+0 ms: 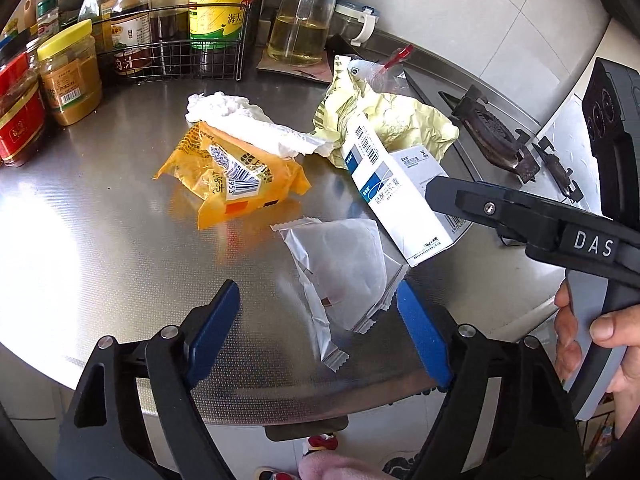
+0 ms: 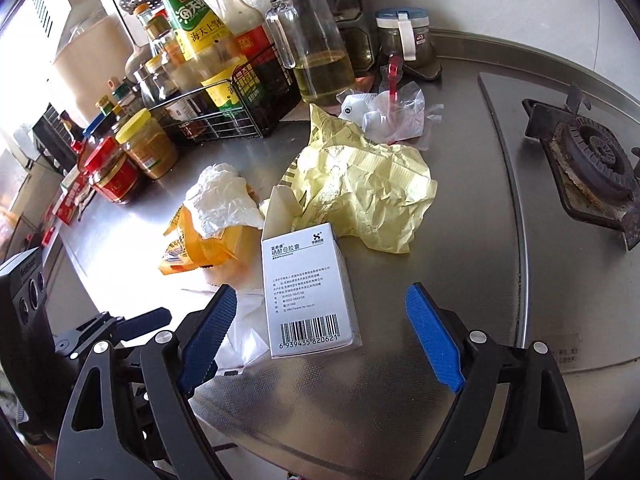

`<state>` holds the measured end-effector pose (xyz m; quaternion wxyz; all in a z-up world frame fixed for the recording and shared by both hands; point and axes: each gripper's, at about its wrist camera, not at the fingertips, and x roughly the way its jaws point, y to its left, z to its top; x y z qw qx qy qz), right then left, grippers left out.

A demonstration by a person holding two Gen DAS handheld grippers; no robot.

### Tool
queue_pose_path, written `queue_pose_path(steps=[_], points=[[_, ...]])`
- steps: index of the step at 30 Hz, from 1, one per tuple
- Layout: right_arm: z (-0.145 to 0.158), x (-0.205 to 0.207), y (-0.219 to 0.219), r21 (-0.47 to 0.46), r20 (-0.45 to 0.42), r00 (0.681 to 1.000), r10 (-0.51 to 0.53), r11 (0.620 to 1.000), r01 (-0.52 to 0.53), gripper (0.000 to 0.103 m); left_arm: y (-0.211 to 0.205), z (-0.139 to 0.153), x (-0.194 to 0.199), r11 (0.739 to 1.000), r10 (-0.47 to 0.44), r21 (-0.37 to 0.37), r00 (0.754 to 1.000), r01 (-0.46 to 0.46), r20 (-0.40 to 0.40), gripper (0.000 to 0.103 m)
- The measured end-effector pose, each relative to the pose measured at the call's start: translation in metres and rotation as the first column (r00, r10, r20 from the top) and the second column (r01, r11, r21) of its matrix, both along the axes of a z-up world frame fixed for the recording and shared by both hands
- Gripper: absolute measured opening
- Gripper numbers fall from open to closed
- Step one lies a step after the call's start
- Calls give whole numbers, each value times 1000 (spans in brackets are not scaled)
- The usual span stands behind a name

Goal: Collect trash
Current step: 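Grasp the white medicine box with the right tool while the left tool grasps the clear wrapper, then carry the box and wrapper down over the floor bin and open both tools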

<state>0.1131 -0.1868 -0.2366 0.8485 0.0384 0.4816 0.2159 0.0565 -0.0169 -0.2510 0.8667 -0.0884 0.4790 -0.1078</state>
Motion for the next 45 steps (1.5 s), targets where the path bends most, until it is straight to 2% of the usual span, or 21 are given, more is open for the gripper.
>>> queue_pose_path(steps=[2,3,6,8,13,20,29,39,45], points=[[-6,3,2,-6,-20,1000,10,1000,-11,83,-3,-5,3,1000,-9,5,1000,9,-10,62],[-10,4,3,-9,-30,999,15,1000,-16,77,-4,-4,3,1000,-13,17,1000,13,-1,61],[-17,8,2,-17,-52,998,22,1000,-23,65,-8,-5,6,999,-31,26,1000,31,1,48],[-19,8,0,-16,-59,998,26,1000,-27,53,-9,-5,7,999,-41,29,999,41,0,29],[-18,7,-5,-12,-51,998,32,999,-32,51,-11,-5,7,998,-52,38,999,52,7,0],[-9,-4,-11,2,-33,999,38,999,-38,50,-14,5,1,997,-71,17,997,71,26,0],[21,-40,-28,17,28,999,-14,1000,14,50,-15,35,-37,995,-101,24,992,99,80,0],[41,-122,-46,31,67,996,-66,997,64,51,-16,63,-110,991,-135,22,982,134,129,0],[38,-179,-55,51,60,995,-82,996,79,51,-15,64,-157,988,-152,8,980,152,127,0]])
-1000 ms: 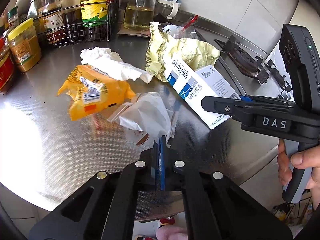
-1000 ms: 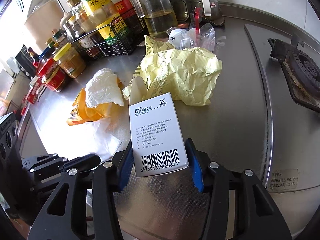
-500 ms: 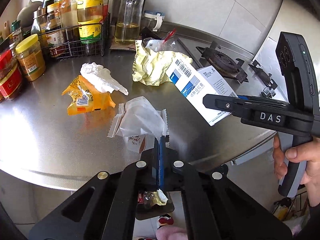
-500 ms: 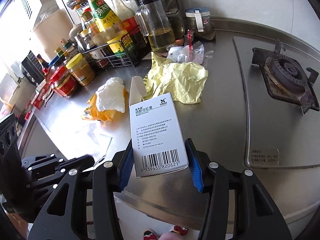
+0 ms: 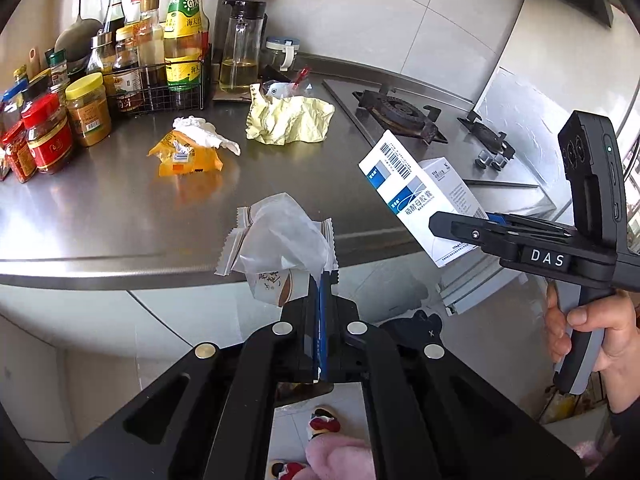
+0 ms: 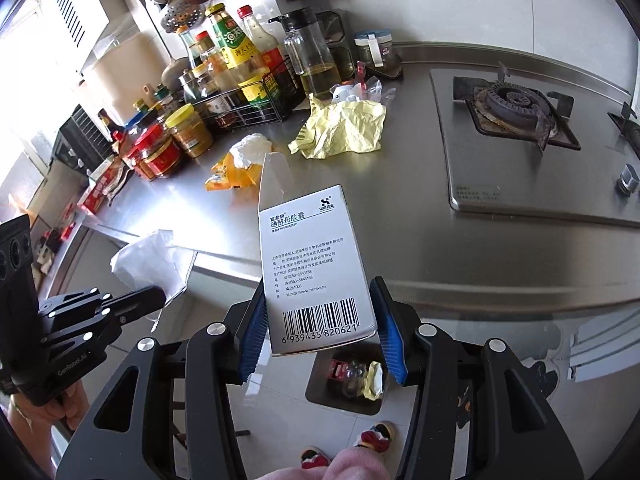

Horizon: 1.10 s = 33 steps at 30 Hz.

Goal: Collect trash
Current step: 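Carry the box and wrapper down over the floor bin and open both tools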

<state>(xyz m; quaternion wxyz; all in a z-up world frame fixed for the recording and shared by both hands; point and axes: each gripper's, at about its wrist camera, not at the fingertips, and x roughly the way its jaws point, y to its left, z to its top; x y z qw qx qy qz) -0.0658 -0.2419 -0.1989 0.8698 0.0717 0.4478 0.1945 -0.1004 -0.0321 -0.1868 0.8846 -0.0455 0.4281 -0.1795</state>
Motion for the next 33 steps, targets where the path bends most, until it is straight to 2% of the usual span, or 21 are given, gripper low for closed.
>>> queue_pose_path(steps=[7,14,19,28,33], points=[[-42,-44,-6,10,-76,997,-19,1000,20,51,-5,-37,-35,1000,-28,-13,996,27,-81,0],[-115,-57,-5,-3,-205,978,-31,1000,31,51,-9,-111,-46,999,-35,-23,977,31,-208,0],[-170,-50,0,-12,-273,961,-49,999,47,51,-10,-173,-41,1000,-12,-25,958,5,-286,0],[-270,-16,26,-72,-345,934,-91,995,71,50,-9,-282,-11,998,44,-24,906,-60,-422,0],[-322,-2,31,-62,-422,896,-140,990,126,50,-7,-329,5,996,65,-26,881,-87,-469,0]])
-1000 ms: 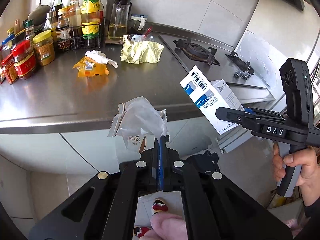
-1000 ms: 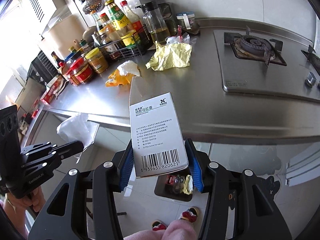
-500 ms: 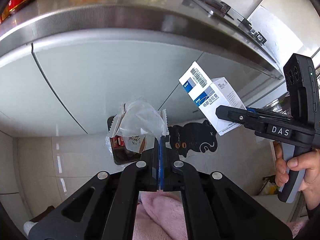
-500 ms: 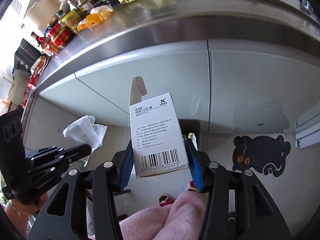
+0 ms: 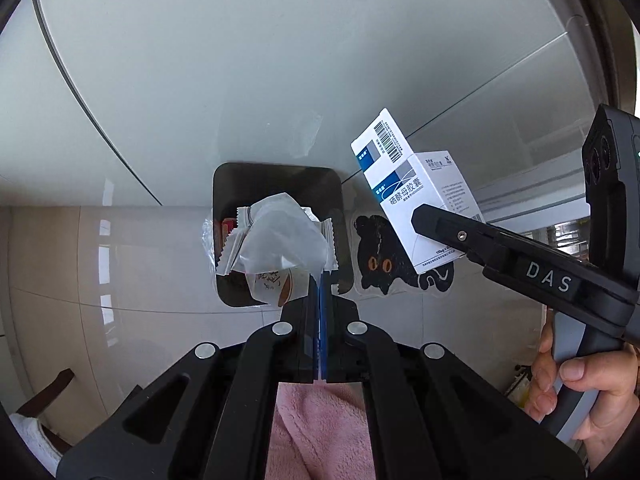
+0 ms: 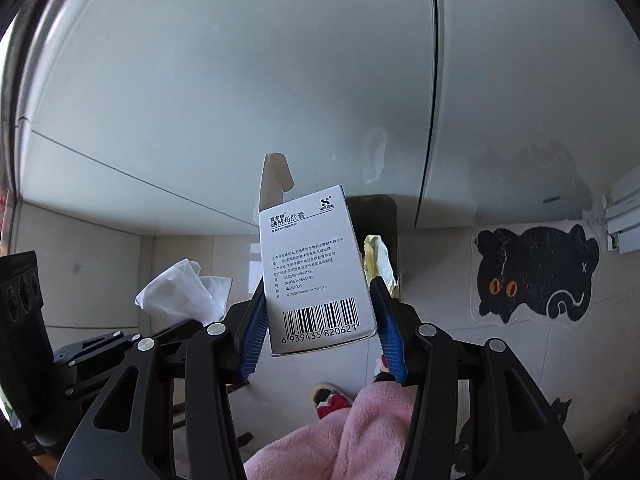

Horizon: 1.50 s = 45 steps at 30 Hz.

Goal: Collect trash
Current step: 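Carry the box and wrapper down over the floor bin and open both tools, then raise both open tools back over the counter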

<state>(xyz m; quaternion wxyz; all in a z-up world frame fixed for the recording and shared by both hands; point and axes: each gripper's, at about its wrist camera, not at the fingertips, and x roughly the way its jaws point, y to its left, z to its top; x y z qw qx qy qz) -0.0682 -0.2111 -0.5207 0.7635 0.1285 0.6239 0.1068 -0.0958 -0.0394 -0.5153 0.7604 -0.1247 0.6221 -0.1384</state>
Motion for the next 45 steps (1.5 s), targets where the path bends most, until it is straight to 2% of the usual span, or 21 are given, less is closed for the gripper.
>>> queue_pose_path(steps=[5,11,12,13,14,18,21,23,26,29,33,37,40,45], points=[[-33,16,13,-23,-44,999,9,1000,-10,50,1,-28,12,1000,-10,-1,1000,10,-9,0],[-44,30,13,7,-65,998,-26,1000,27,54,4,-46,21,1000,-16,1,999,16,-44,2],[-44,31,13,11,-64,997,-35,999,36,62,4,-48,22,1000,-14,2,998,14,-54,5],[-43,32,12,8,-62,997,-43,999,44,68,5,-50,23,1000,-13,2,998,13,-62,16],[-43,33,11,3,-60,997,-49,999,49,69,2,-47,24,1000,-11,1,998,11,-65,25],[-34,33,7,1,-57,996,-65,998,65,70,4,-38,24,1000,-24,3,998,25,-62,33],[-21,30,3,5,-50,997,-66,998,66,70,9,-21,23,1000,-24,8,999,25,-47,41],[-2,25,0,19,-35,997,-66,998,66,71,17,-4,19,1000,-12,12,1000,12,-23,54],[42,13,-6,51,19,997,-72,996,71,75,30,30,8,1000,12,18,1000,-12,9,65],[96,-3,-10,54,114,992,-47,998,41,79,42,80,-1,999,36,25,998,-37,59,72],[174,-19,-17,29,254,967,-14,1000,7,81,57,148,-10,997,59,30,985,-65,160,77],[242,-21,-25,15,383,924,-2,1000,-4,81,68,207,-10,995,78,37,962,-90,262,84],[277,-8,-30,20,444,896,-1,1000,-8,81,72,240,-4,994,89,24,945,-102,315,84],[310,22,-31,34,499,867,6,999,-26,81,72,284,15,992,101,24,911,-121,400,84]])
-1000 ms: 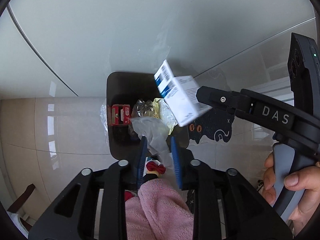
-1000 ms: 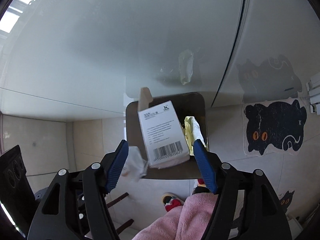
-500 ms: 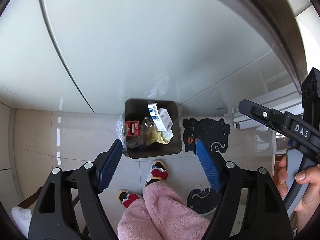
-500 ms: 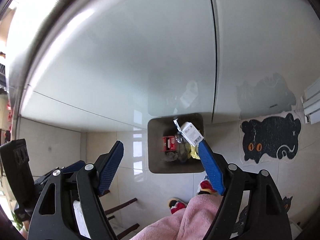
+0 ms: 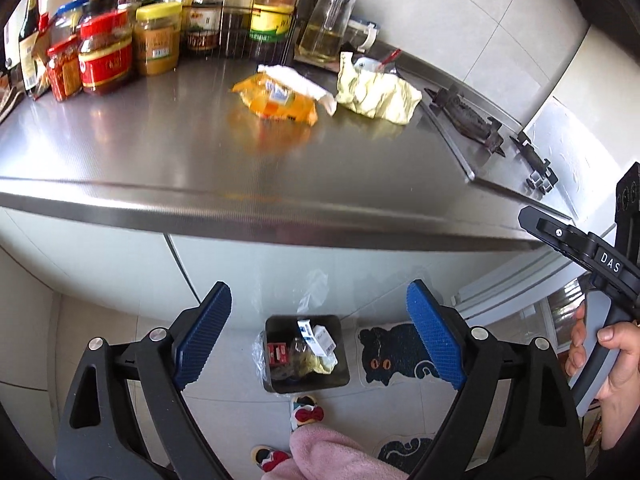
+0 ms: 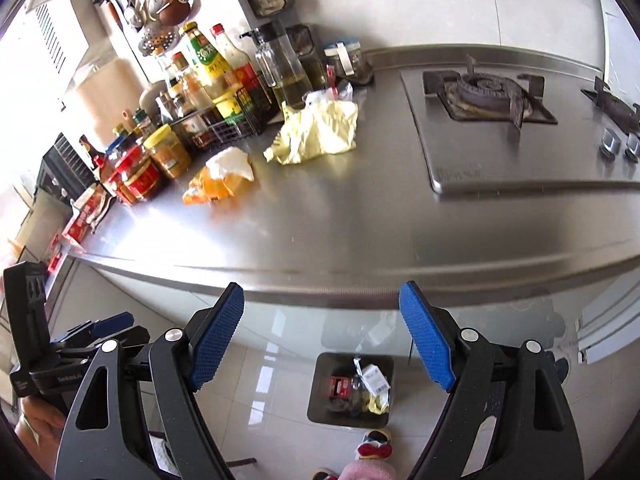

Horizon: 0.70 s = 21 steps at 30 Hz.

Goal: Collect trash
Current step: 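Raise both open tools back over the counter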

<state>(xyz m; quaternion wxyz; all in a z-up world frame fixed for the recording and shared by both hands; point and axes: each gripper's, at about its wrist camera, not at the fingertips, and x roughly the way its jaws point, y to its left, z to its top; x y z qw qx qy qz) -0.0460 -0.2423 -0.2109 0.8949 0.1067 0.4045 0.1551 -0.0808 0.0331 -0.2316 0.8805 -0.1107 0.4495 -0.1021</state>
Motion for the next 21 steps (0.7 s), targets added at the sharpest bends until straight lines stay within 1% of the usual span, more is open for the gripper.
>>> queue_pose_path(steps=[2,5,8,9,10,11,14,17,21], points=[[11,14,3,6,17,1000,10,1000,-10,81,3,18,10,1000,10,-3,1000,-10,22,84],[22,35,5,-2,39,999,25,1000,-25,81,4,35,28,1000,22,-8,998,-21,57,84],[27,63,8,-8,49,998,35,999,-34,81,5,48,50,1000,25,-16,995,-23,94,83],[28,73,8,-8,50,998,37,999,-36,80,4,51,58,1000,24,-14,994,-23,106,82],[27,83,8,-7,51,998,38,999,-38,80,4,54,66,1000,24,-11,993,-23,116,78],[27,94,8,-5,51,998,39,999,-39,79,3,56,74,1000,24,-8,992,-23,123,74],[24,122,8,2,47,998,38,999,-38,78,0,59,99,1000,26,1,991,-26,133,67],[19,151,9,22,24,999,41,999,-42,78,-3,59,122,999,40,7,990,-41,134,67],[9,182,17,15,1,999,52,999,-52,78,-6,55,150,999,48,4,990,-49,132,67]])
